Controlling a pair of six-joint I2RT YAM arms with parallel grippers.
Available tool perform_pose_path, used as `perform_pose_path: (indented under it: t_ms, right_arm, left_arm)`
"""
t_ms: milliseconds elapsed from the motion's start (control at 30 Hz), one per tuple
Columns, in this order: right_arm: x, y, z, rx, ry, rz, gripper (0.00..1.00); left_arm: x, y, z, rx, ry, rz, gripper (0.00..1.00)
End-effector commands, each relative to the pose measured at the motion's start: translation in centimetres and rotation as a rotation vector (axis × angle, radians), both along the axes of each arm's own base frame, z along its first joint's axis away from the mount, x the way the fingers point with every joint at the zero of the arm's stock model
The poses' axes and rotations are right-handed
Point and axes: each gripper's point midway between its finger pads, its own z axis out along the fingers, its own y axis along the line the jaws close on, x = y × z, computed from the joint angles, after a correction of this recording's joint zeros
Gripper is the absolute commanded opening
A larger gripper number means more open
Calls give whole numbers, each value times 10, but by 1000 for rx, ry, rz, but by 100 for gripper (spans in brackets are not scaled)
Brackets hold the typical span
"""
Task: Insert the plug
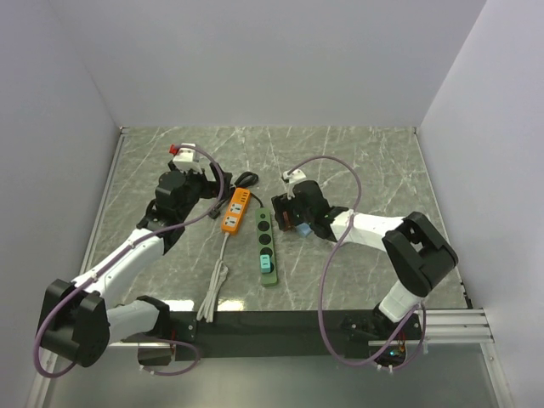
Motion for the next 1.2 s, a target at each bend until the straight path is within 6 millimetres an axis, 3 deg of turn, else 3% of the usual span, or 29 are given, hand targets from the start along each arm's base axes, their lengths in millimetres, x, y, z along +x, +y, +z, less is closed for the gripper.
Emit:
perform_pose_path:
  t_ms: [0,400,500,567,633,667,767,800,867,967,1167]
  right_arm:
    - [11,-4,8,-44,-35,-40,85]
    - [28,5,-12,-93,14,-60,78]
    - [33,9,-15,-98,19,-62,55]
    - [34,8,-16,-110,33,-68,32]
    - [39,10,-8,-104,36,-96,0]
    - [42,9,-4,-103,32,-110,0]
    - [55,13,38,-26,-34,-172,0]
    - [59,18,62,24,-67,-181,0]
    - [62,23,89,114,-85,-218,0]
    - [67,27,144,278,-147,-281,0]
    - [61,33,210,541,-197,-321,0]
  left_arm:
    - [4,-4,13,2,-37,-24,100]
    - [1,-4,16,-4,-50,-31,99]
    - [1,-5,17,-6,-56,-34,99]
    - [1,-5,17,-7,-57,-34,100]
    - [-1,-8,18,-11,-65,-54,99]
    - [-2,-10,18,-12,-69,-68,99]
    - [-7,-13,22,-27,-94,-91,99]
    - [-10,-15,27,-39,-109,-110,99]
    - [-15,-20,28,-56,-117,-146,99]
    - [-24,-29,34,-90,-143,-203,99]
    - [-43,-57,37,-144,-168,-355,97]
